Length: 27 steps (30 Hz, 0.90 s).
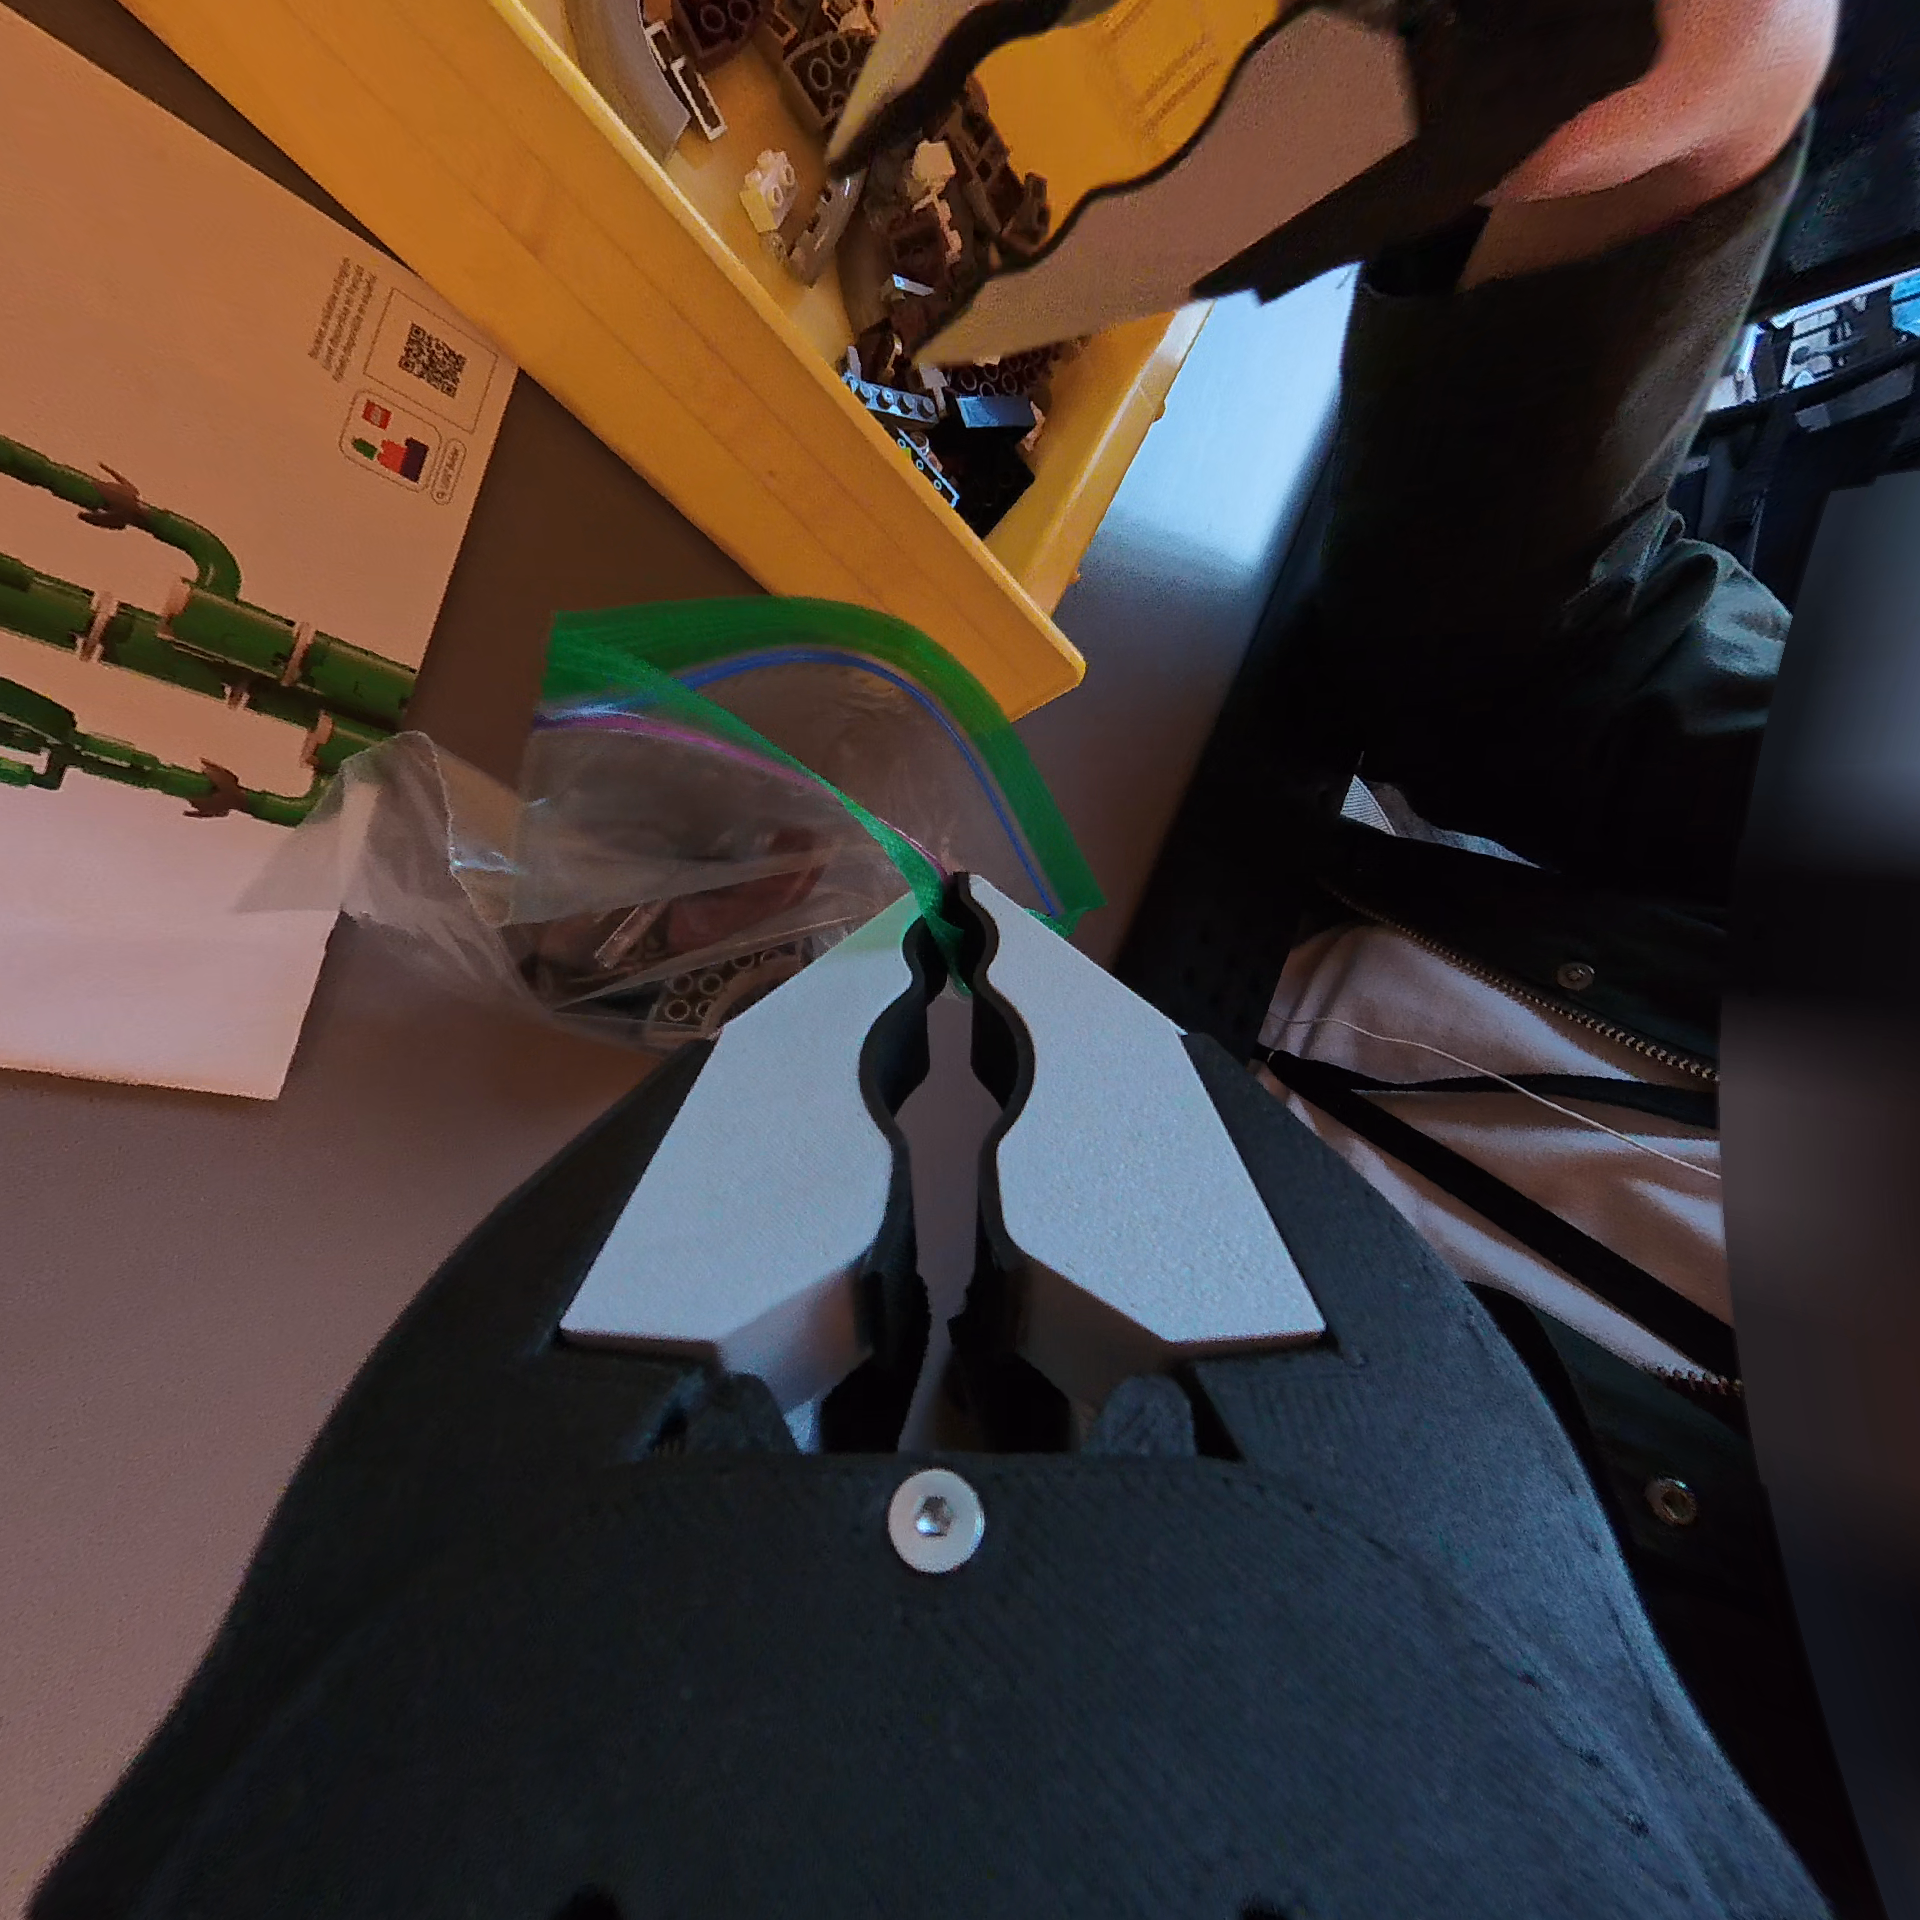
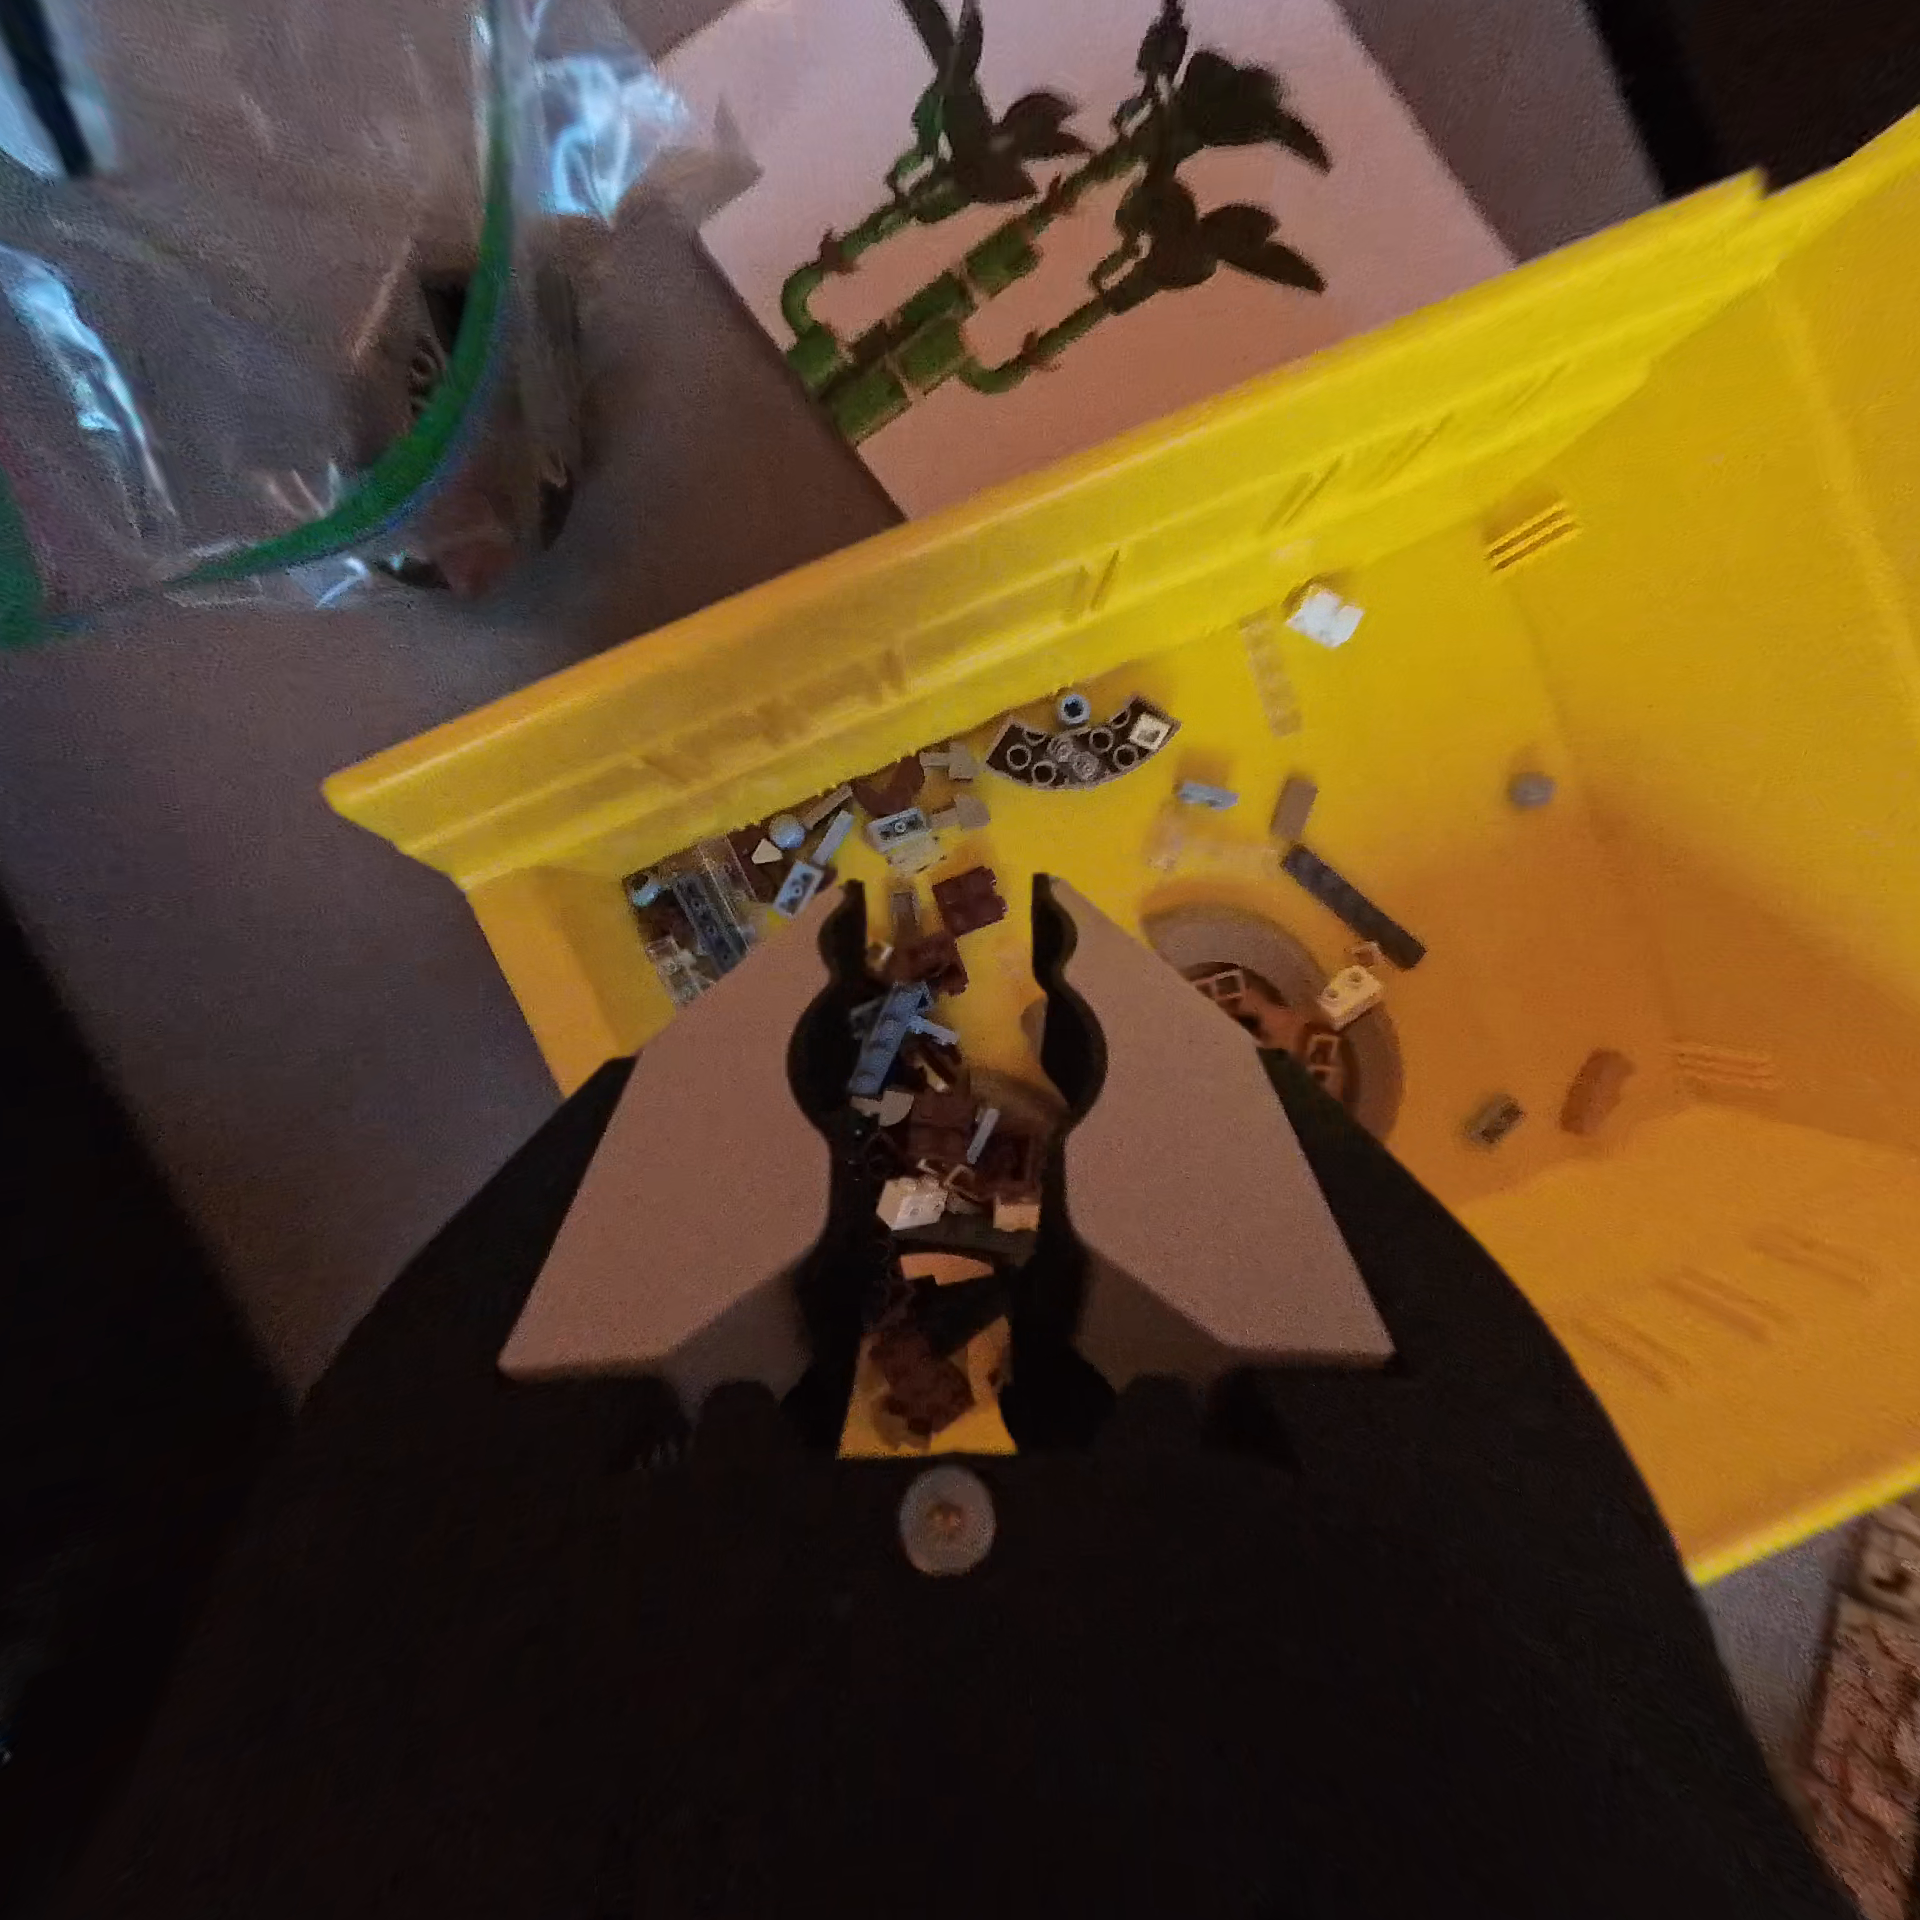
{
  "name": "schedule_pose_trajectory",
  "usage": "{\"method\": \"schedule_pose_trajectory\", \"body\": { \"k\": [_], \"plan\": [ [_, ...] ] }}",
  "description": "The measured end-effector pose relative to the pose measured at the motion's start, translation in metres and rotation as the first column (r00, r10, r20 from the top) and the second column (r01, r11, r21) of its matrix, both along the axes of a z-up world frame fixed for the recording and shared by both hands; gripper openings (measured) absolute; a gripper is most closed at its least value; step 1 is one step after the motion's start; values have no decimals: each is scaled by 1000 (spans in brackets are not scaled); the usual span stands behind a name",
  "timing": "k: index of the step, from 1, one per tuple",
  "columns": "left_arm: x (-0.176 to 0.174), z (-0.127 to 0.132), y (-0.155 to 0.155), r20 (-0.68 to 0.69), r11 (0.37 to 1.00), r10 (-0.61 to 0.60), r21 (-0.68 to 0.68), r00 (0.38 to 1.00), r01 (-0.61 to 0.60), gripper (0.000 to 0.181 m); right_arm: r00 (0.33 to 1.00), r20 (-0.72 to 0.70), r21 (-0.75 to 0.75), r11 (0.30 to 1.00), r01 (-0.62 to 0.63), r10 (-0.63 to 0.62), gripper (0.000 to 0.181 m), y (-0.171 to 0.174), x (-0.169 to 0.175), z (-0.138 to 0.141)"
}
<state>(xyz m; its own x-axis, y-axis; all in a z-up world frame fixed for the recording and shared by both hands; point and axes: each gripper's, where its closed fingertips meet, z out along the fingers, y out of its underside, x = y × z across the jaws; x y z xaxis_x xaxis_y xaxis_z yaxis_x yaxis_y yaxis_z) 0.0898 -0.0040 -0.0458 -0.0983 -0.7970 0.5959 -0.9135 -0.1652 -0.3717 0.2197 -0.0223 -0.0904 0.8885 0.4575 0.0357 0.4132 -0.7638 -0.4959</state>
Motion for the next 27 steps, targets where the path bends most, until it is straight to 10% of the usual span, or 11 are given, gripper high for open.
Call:
{"method": "schedule_pose_trajectory", "body": {
  "k": [11, 27],
  "plan": [
    [0, -1, -1, -3, 1000, -5, 1, 1000, 5, 0, 985, 89, -89, 986, -140, 148, 44, 14, -11, -62],
    [-1, -1, 0, -4, 1000, -4, 2, 1000, 4, 0, 988, 34, -47, 987, -151, 153, 15, 18, -11, -61]
  ]
}}
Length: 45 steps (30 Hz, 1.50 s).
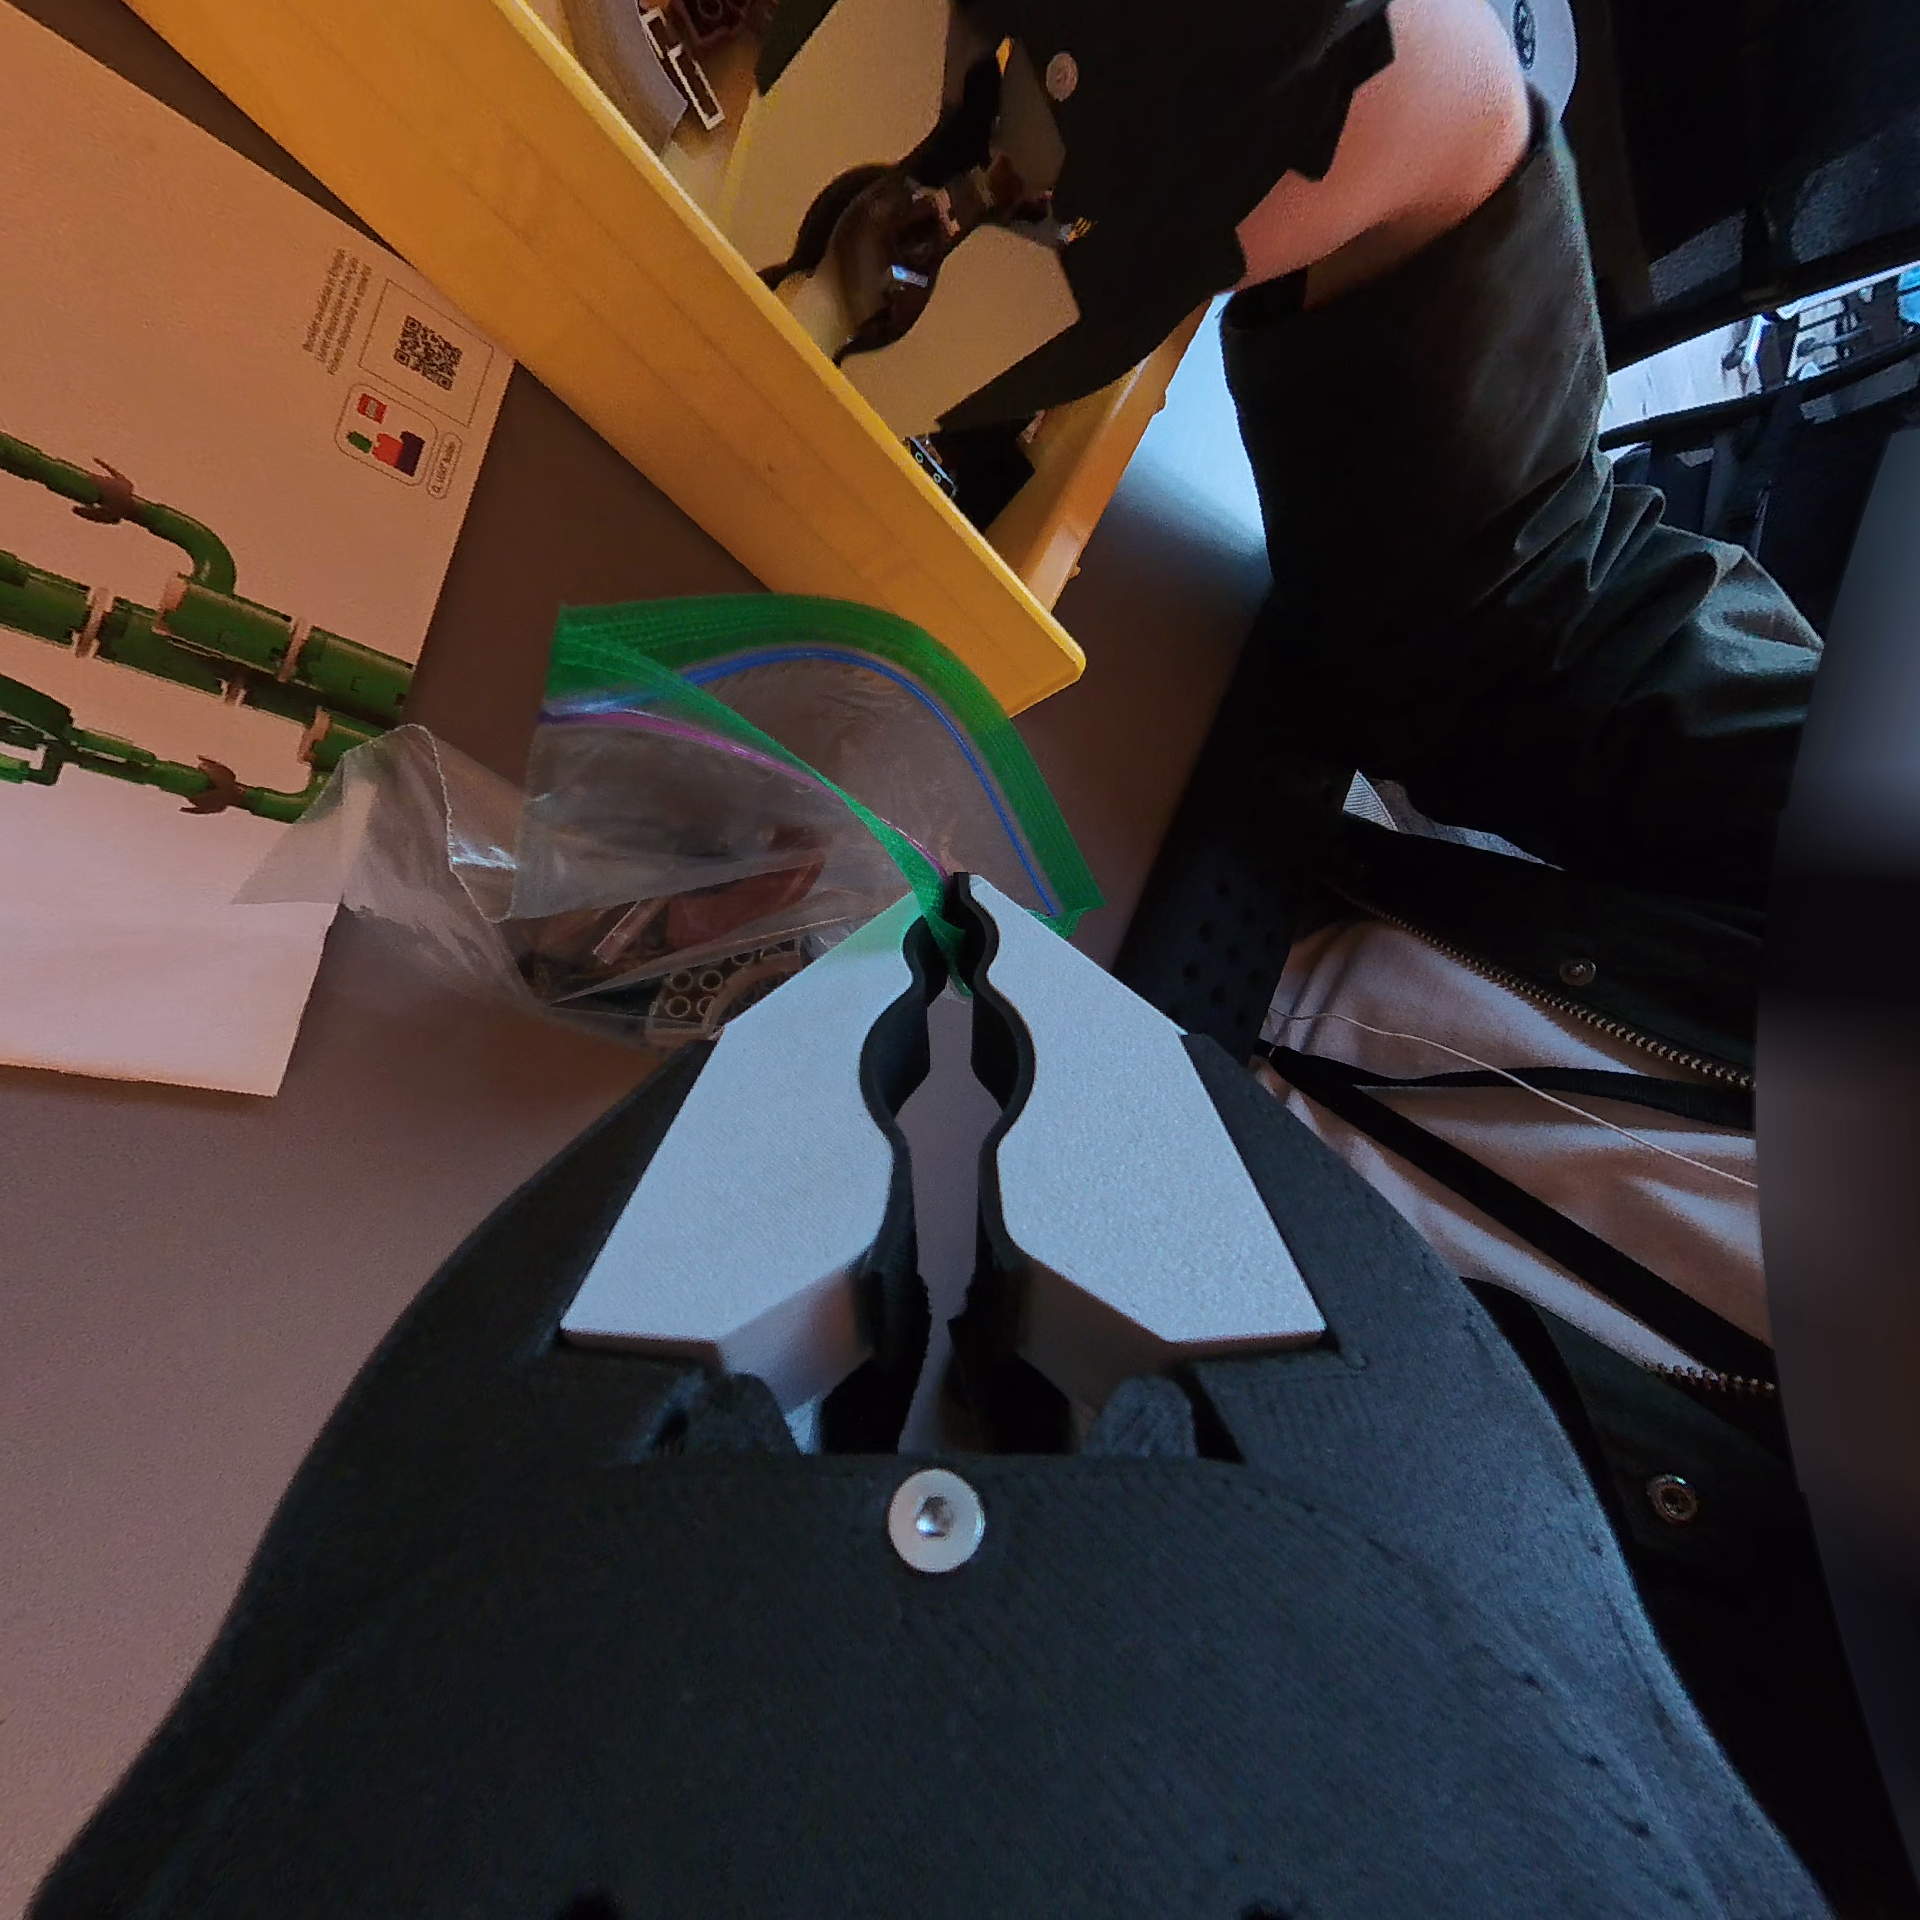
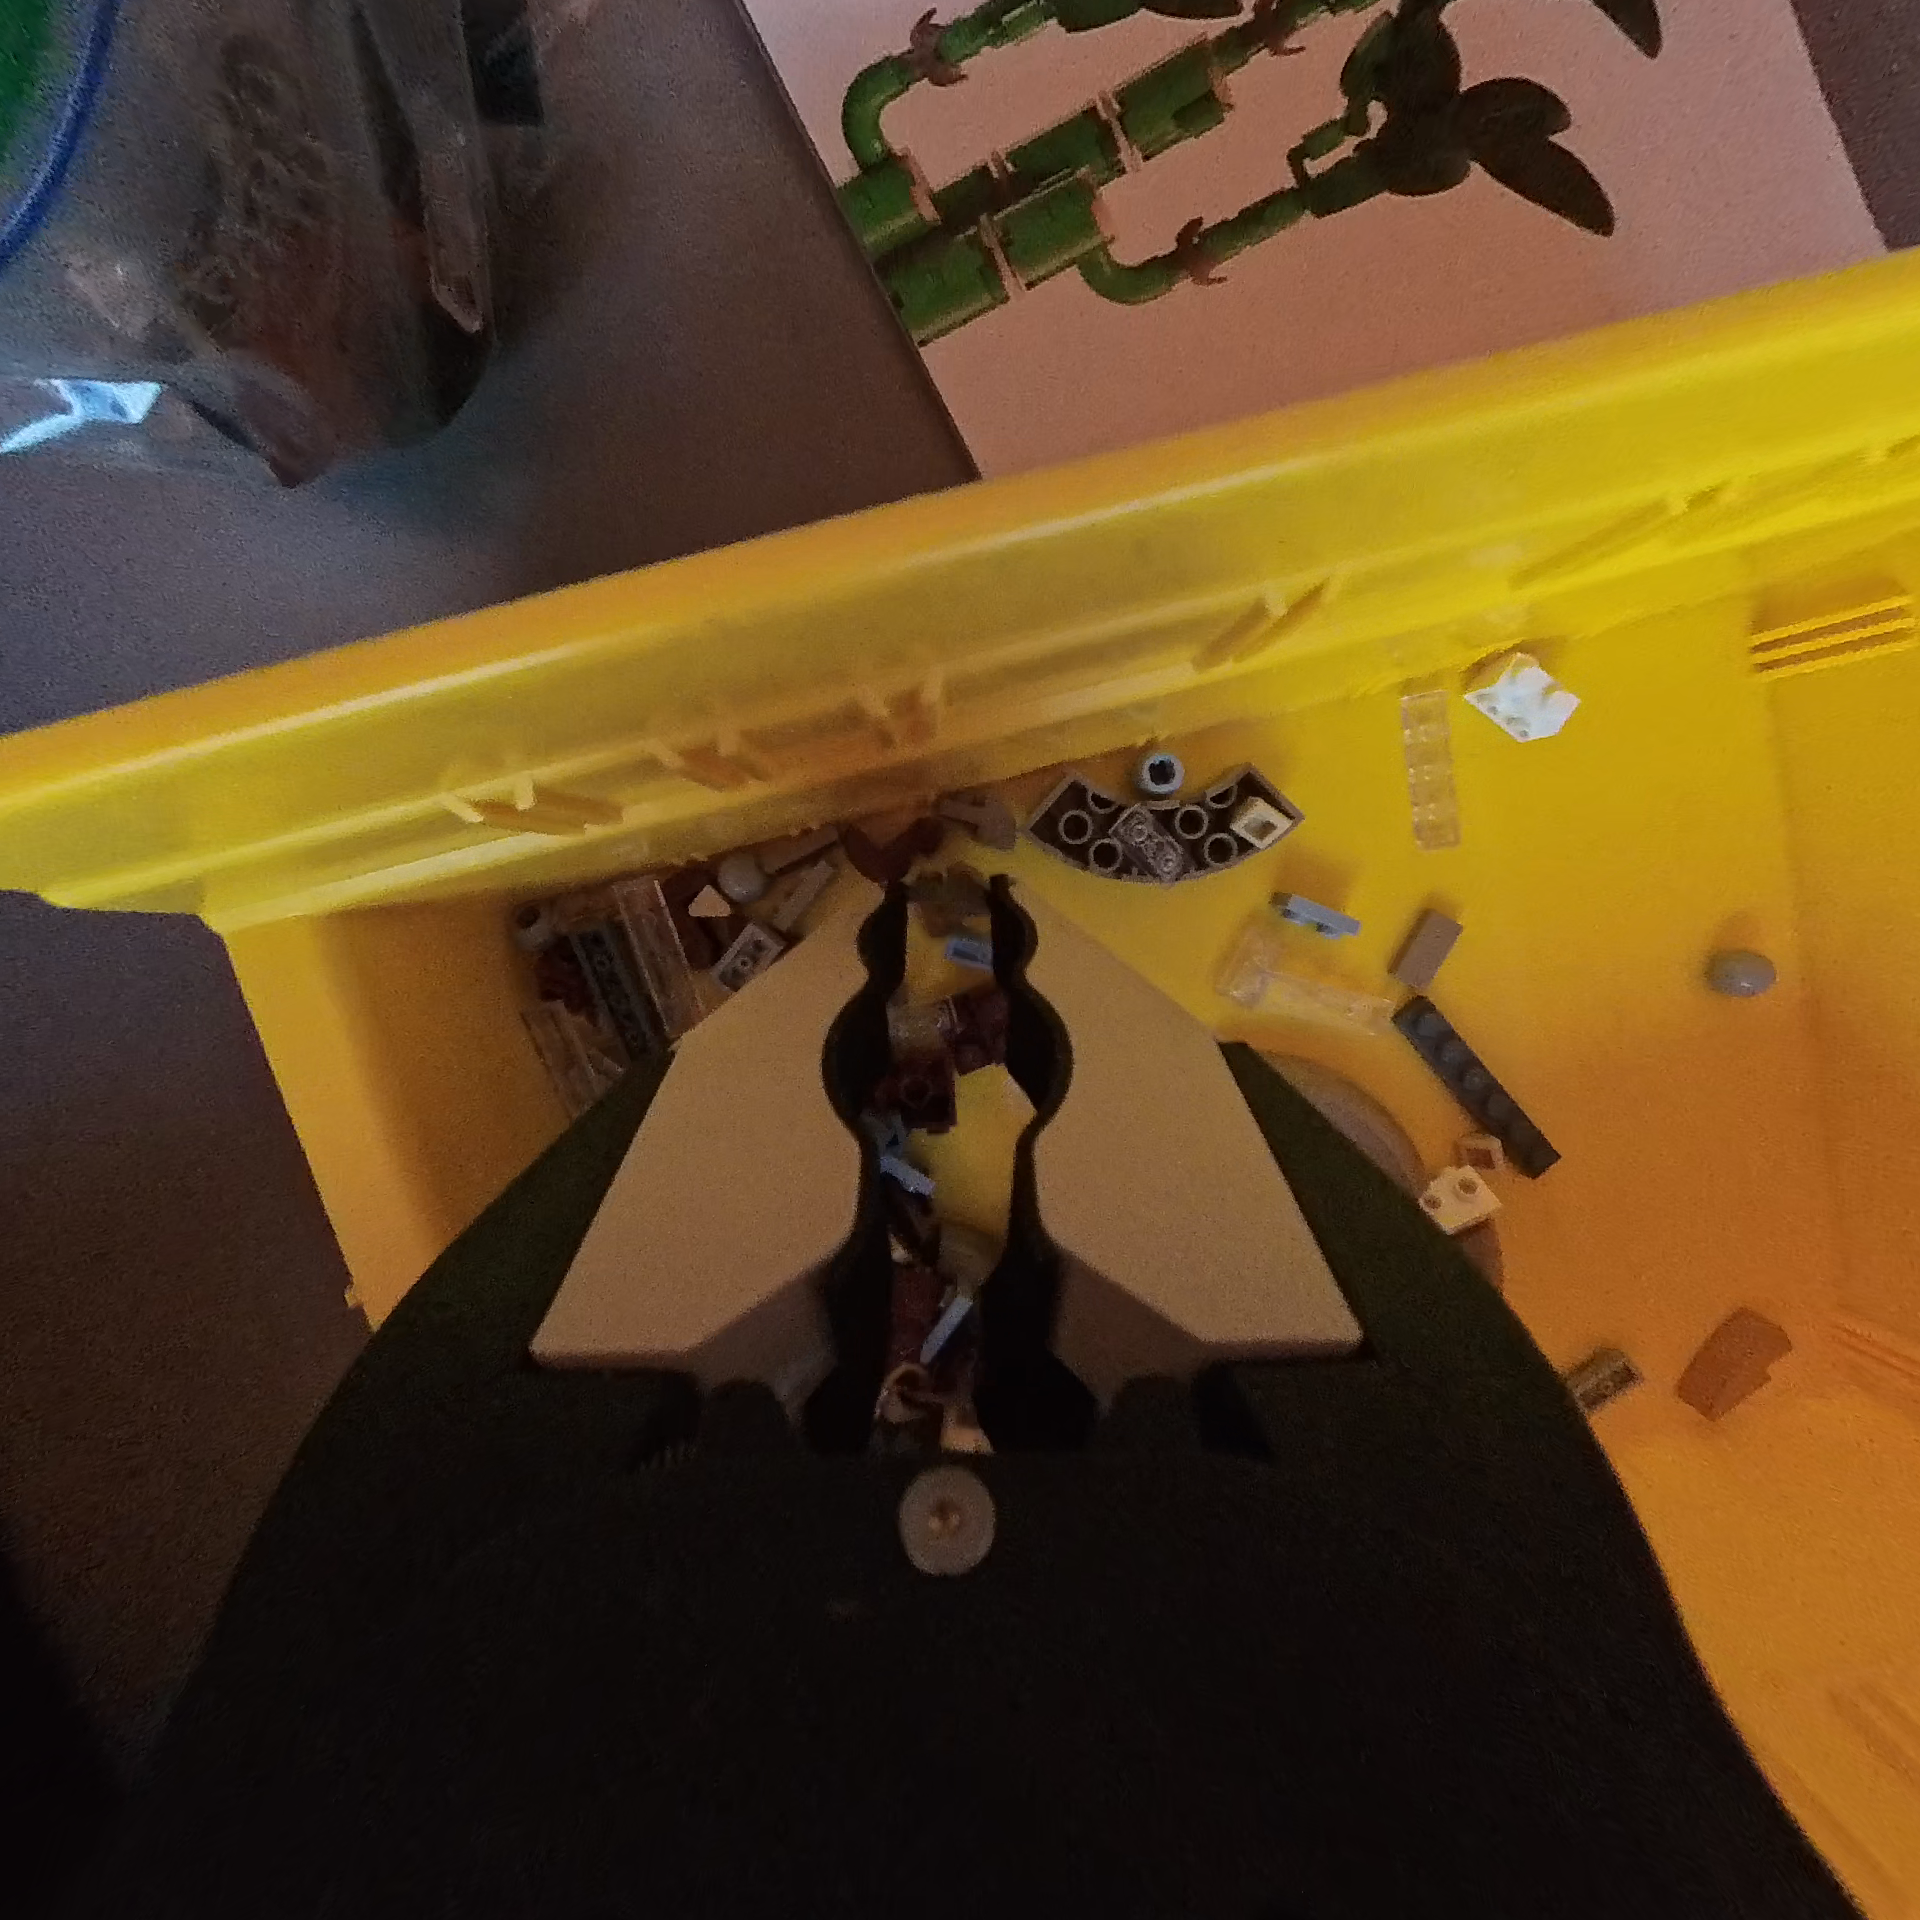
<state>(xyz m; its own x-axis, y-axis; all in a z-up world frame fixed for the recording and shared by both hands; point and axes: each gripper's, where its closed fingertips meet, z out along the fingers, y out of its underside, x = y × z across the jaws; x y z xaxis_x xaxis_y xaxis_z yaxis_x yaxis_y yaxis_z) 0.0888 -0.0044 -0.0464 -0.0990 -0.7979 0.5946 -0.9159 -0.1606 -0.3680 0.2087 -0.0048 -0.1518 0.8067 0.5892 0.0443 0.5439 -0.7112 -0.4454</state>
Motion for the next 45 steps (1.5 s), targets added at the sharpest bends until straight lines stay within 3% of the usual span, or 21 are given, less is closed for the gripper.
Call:
{"method": "schedule_pose_trajectory", "body": {
  "k": [9, 12, 16, 18, 20, 22, 24, 27, 30, 33, 36, 38, 45],
  "plan": [
    [0, 0, 0, 1, 1000, 0, -1, 1000, 0, 0, 998, -51, 72, 997, 37, -33, 15, 1, 10, 24],
    [0, 0, 0, 1, 1000, 0, 0, 1000, 0, 0, 997, -73, 151, 988, 32, -22, 16, 1, 3, 55],
    [1, -1, -1, -3, 1000, -4, -4, 1000, 4, 0, 941, -276, 364, 927, -88, 197, 15, -4, -67, 131],
    [1, -2, -2, -7, 1000, -6, -4, 1000, 6, 0, 893, -312, 435, 884, -170, 325, 15, -9, -106, 145],
    [1, -2, -1, -7, 1000, -5, -1, 1000, 5, 0, 915, -247, 389, 897, -207, 319, 15, -2, -121, 126],
    [0, -1, -1, -5, 1000, -1, 2, 1000, 1, 0, 962, -92, 273, 935, -225, 258, 19, 3, -109, 90],
    [0, 0, 0, -1, 1000, 1, 2, 1000, -1, 0, 975, -31, 254, 945, -206, 220, 36, 8, -101, 77],
    [-1, 0, 0, -2, 1000, -1, 1, 1000, 1, 0, 977, -36, 311, 932, -188, 209, 33, 8, -89, 96],
    [-1, 1, 1, -1, 1000, 2, 1, 1000, -2, 0, 991, -90, 318, 946, -64, 97, 30, 0, -44, 112],
    [-1, 1, 1, -2, 1000, 3, 1, 1000, -3, 0, 982, -165, 75, 992, 106, -92, 28, -22, 2, 80],
    [-1, -1, 0, -7, 1000, 1, -2, 1000, -1, 0, 978, -106, -172, 972, 158, -178, 28, -44, 17, 34],
    [-1, -2, 0, -11, 1000, -2, -3, 1000, 2, 0, 979, -57, -247, 953, 177, -197, 28, -47, 18, 18],
    [-1, -2, 0, -12, 1000, -1, -4, 1000, 1, 0, 981, 7, -339, 923, 183, -192, 30, -57, 17, -3]
  ]
}}
